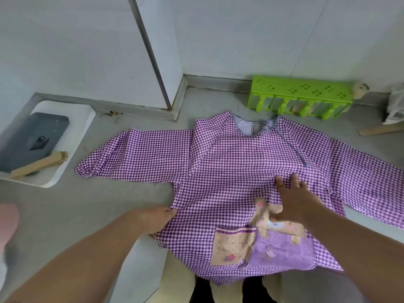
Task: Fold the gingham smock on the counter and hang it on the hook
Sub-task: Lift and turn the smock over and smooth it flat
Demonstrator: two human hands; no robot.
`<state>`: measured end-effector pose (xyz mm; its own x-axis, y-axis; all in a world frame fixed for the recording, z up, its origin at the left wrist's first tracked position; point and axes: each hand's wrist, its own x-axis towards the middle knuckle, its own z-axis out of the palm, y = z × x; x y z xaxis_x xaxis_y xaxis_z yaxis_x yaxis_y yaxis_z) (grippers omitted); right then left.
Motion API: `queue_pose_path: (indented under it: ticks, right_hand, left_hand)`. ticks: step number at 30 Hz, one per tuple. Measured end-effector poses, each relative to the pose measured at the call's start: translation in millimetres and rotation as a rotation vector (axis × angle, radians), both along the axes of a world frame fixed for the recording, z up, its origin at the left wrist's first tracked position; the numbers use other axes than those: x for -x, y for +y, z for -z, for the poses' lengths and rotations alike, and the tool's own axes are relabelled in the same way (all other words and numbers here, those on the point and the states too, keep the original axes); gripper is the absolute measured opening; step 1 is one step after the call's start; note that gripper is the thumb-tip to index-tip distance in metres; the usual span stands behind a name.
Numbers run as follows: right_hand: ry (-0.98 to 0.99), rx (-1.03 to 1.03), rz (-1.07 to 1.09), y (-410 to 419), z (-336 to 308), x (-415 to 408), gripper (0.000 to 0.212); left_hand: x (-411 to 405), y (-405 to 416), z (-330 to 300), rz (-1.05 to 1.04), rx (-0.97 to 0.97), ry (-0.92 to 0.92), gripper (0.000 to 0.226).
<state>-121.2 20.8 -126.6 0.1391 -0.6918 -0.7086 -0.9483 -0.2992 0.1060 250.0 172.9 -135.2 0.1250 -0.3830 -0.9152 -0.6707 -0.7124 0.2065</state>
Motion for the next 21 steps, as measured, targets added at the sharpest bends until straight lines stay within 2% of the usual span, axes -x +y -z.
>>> queue_pose_path:
  ticks: [5, 7, 9, 11, 14, 16, 21]
  right_hand:
    - [0.008, 0.023, -0.03, 0.6, 1.3, 2.4, 0.148]
    - [-0.005, 0.045, -0.047, 2.4, 0.8, 4.5, 0.146]
    - [-0.024, 0.063, -0.072, 4.1, 1.0, 6.6, 0.143]
    - [-0.056, 0.089, -0.105, 3.2, 2.4, 14.8, 0.136]
    - [-0.159, 0.121, -0.089, 3.2, 1.3, 39.9, 0.12]
    - [-0.173, 0.175, -0.034, 5.6, -0.8, 57.6, 0.112]
    - [-0.102, 0.12, 0.214, 15.6, 0.9, 114.1, 0.133]
  left_hand:
    - [-2.2, -6.0, -7.7, 0.304, 0.011, -0.232, 0.064]
    - [6.2, -15.7, -15.6, 0.371, 0.189, -0.37, 0.063]
    - [22.6, -29.0, -24.4, 0.528, 0.481, -0.511, 0.059]
    - [49.5, -44.9, -24.8, 0.749, 0.644, -0.498, 0.064]
    - [90.4, -66.4, -10.9, 0.831, 0.52, -0.338, 0.108]
    - [102.9, -75.8, -2.1, 0.808, 0.369, -0.374, 0.13]
    - [118.3, -92.7, 10.6, 0.823, 0.195, -0.514, 0.151]
